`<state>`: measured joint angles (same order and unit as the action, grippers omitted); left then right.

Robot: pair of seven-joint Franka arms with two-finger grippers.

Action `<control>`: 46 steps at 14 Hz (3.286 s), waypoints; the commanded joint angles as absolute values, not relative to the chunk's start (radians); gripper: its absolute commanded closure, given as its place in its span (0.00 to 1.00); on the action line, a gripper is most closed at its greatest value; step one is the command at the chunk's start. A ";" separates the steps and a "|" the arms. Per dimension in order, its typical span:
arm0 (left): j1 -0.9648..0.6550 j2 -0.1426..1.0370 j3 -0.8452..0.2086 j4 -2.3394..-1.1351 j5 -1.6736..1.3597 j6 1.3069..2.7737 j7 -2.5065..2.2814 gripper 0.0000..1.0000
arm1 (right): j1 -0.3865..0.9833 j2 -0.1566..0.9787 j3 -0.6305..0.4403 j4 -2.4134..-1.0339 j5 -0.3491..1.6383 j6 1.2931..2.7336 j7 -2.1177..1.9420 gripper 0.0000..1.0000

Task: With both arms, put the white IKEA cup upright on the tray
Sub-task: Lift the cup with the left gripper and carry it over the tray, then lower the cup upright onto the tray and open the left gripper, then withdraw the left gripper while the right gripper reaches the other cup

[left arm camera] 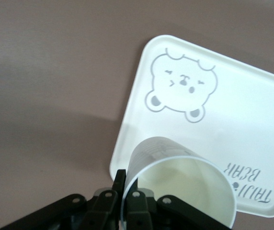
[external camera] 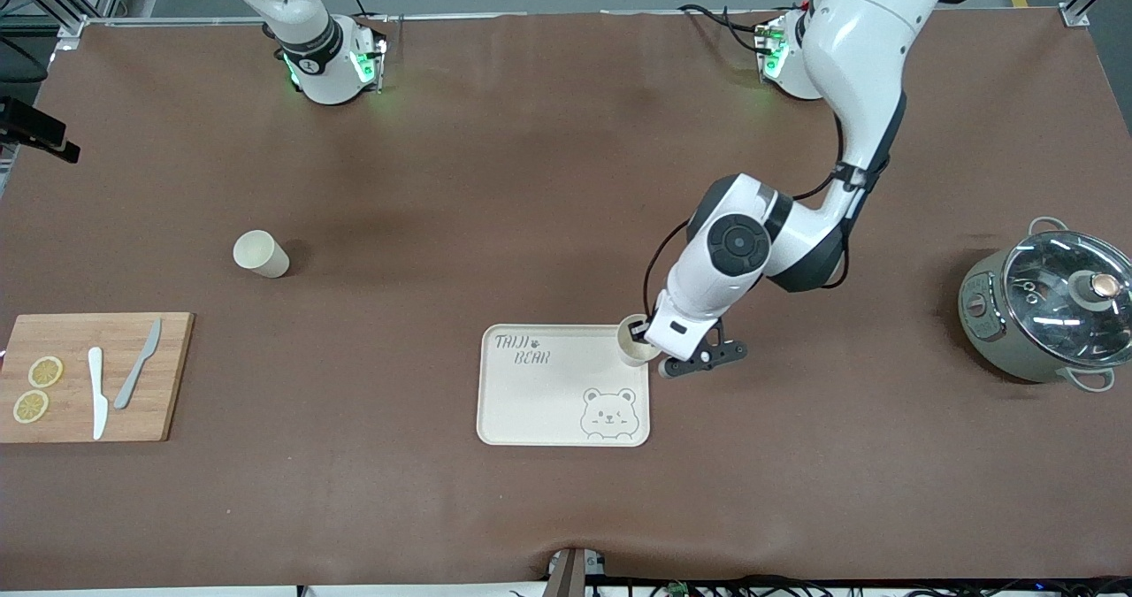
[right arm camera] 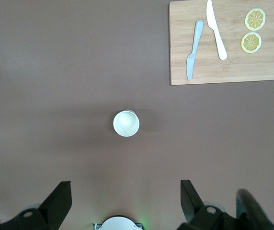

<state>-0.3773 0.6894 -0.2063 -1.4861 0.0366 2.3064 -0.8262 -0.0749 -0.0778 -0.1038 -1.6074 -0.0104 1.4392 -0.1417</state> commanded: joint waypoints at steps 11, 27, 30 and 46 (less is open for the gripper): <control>-0.410 0.822 -0.187 -1.362 0.051 2.316 -0.848 0.71 | -0.092 -0.071 -0.092 -1.602 0.015 1.437 -0.135 0.00; -0.266 0.543 -0.187 -1.373 0.063 2.042 -0.711 0.00 | -0.124 0.190 -0.086 -1.721 0.021 1.607 -0.140 0.00; -0.197 0.454 -0.187 -1.374 0.063 1.909 -0.648 0.00 | -0.133 0.178 -0.086 -1.839 0.021 1.685 -0.140 0.00; 0.115 0.131 -0.189 -1.381 0.061 1.533 -0.301 0.00 | -0.147 0.113 -0.086 -2.407 0.037 2.312 -0.179 0.41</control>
